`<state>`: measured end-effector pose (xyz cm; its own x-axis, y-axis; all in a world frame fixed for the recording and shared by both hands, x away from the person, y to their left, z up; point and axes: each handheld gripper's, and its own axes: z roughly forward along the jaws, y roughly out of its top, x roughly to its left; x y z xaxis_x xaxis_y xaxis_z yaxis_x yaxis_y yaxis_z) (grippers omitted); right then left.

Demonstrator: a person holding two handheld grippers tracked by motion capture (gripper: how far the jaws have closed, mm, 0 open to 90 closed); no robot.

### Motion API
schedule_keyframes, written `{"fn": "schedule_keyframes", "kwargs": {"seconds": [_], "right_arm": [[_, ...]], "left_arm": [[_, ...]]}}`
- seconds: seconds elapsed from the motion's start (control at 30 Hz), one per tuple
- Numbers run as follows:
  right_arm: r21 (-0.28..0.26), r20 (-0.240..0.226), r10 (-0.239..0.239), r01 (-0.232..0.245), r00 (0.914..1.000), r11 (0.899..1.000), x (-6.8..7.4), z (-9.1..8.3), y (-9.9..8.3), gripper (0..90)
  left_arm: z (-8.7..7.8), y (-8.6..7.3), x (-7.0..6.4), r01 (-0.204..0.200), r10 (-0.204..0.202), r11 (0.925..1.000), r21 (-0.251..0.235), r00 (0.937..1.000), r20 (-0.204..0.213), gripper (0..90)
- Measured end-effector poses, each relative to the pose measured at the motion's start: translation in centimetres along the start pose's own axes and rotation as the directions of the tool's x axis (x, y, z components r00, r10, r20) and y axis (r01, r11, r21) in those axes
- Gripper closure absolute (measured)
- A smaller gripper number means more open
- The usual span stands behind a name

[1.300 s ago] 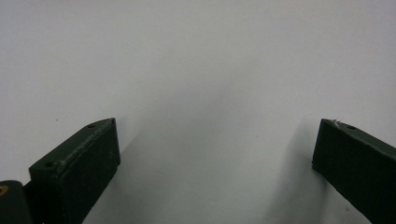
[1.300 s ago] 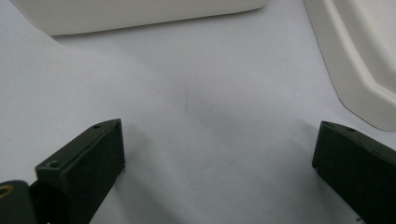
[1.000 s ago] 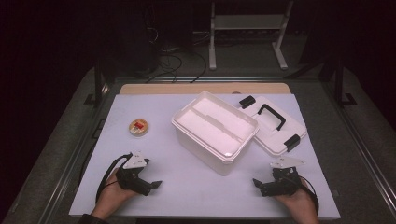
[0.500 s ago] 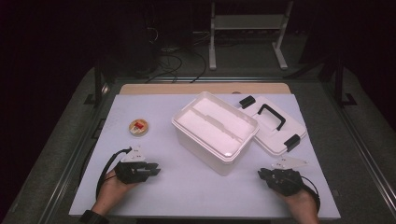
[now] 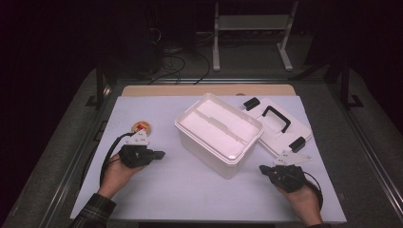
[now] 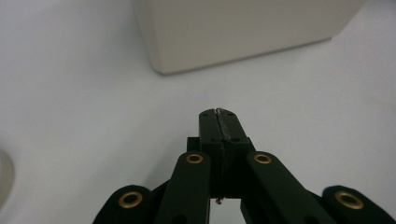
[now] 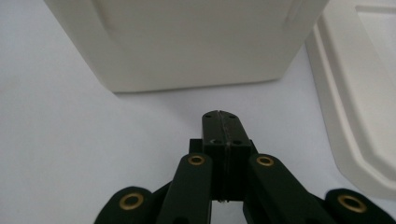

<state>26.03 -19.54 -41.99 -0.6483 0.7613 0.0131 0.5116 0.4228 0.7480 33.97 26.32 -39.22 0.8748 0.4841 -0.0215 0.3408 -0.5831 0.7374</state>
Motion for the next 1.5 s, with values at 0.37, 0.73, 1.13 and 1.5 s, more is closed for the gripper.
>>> {"fn": "schedule_keyframes", "kwargs": {"seconds": [0.37, 0.73, 1.13, 1.5], "right_arm": [[-0.022, -0.015, -0.039, 0.038, 0.9991, 0.999, -0.1, 0.6, 2.3, 89.9], [-0.026, -0.014, -0.057, 0.057, 0.9983, 0.998, -0.5, 1.2, 3.7, 89.9], [-0.033, -0.012, -0.077, 0.076, 0.997, 0.997, -0.6, 1.4, 4.4, 89.9], [-0.035, -0.014, -0.083, 0.083, 0.9964, 0.996, -0.6, 1.8, 4.8, 89.9]], "left_arm": [[0.3, 4.1, 3.4, -0.046, 0.045, 0.9985, -0.029, 0.9988, -0.018, 89.8], [2.3, 7.0, 6.6, -0.048, 0.048, 0.9969, -0.061, 0.9988, -0.013, 89.8], [5.3, 8.7, 7.8, -0.05, 0.051, 0.9969, -0.061, 0.9984, 0.024, 89.8], [6.8, 8.3, 8.4, -0.029, 0.036, 0.9964, -0.08, 0.9958, 0.084, 89.9]]}}
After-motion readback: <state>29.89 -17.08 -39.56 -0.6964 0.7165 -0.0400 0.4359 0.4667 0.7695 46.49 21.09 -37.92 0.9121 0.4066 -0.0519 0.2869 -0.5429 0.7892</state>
